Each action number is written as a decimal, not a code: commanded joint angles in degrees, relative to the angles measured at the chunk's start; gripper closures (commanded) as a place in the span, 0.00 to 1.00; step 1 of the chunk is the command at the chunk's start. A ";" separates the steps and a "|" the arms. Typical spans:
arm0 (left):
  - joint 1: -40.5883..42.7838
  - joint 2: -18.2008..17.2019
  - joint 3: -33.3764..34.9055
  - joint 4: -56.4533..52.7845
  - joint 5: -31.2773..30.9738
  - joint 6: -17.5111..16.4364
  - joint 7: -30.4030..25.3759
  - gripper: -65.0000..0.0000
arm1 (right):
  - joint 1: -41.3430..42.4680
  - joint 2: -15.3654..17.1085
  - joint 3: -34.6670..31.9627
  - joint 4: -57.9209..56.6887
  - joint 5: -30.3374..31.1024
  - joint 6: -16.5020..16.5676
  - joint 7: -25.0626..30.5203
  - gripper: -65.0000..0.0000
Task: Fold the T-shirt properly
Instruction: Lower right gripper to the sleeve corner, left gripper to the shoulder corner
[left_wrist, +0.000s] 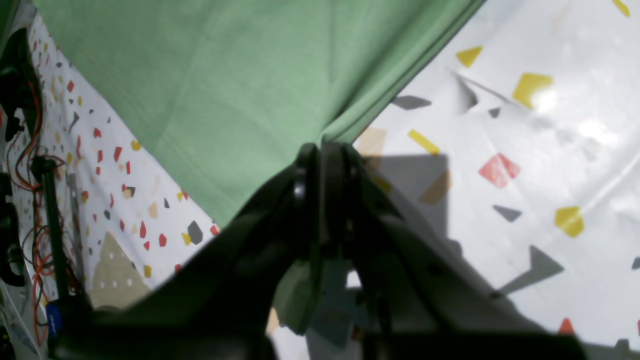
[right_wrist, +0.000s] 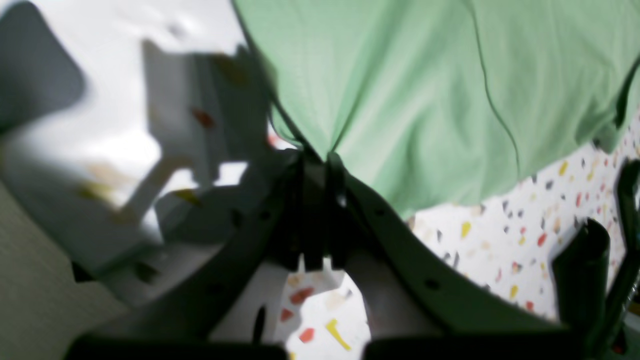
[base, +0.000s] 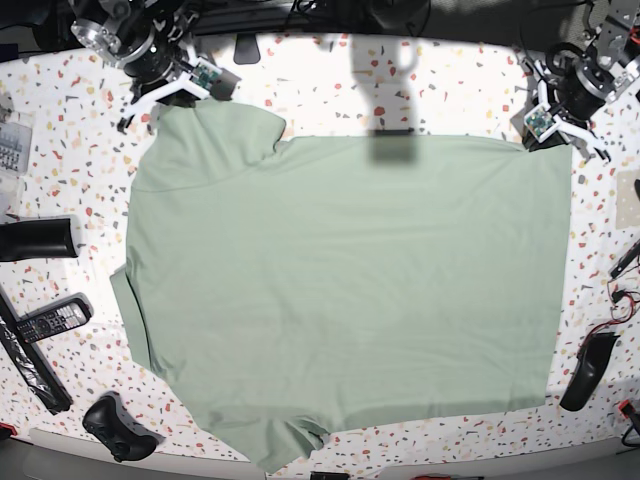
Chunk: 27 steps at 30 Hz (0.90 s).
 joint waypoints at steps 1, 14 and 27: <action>0.35 -0.70 0.04 -0.02 0.81 -1.44 2.56 1.00 | 0.46 0.68 0.28 1.03 1.95 -0.87 0.52 1.00; -0.35 -0.68 0.04 0.00 0.81 4.96 2.36 1.00 | 10.27 0.63 0.28 0.81 16.28 -0.87 -0.85 1.00; -7.41 -0.66 0.04 0.04 0.79 4.96 1.53 1.00 | 21.55 0.48 0.28 -4.28 26.38 -0.87 -2.14 1.00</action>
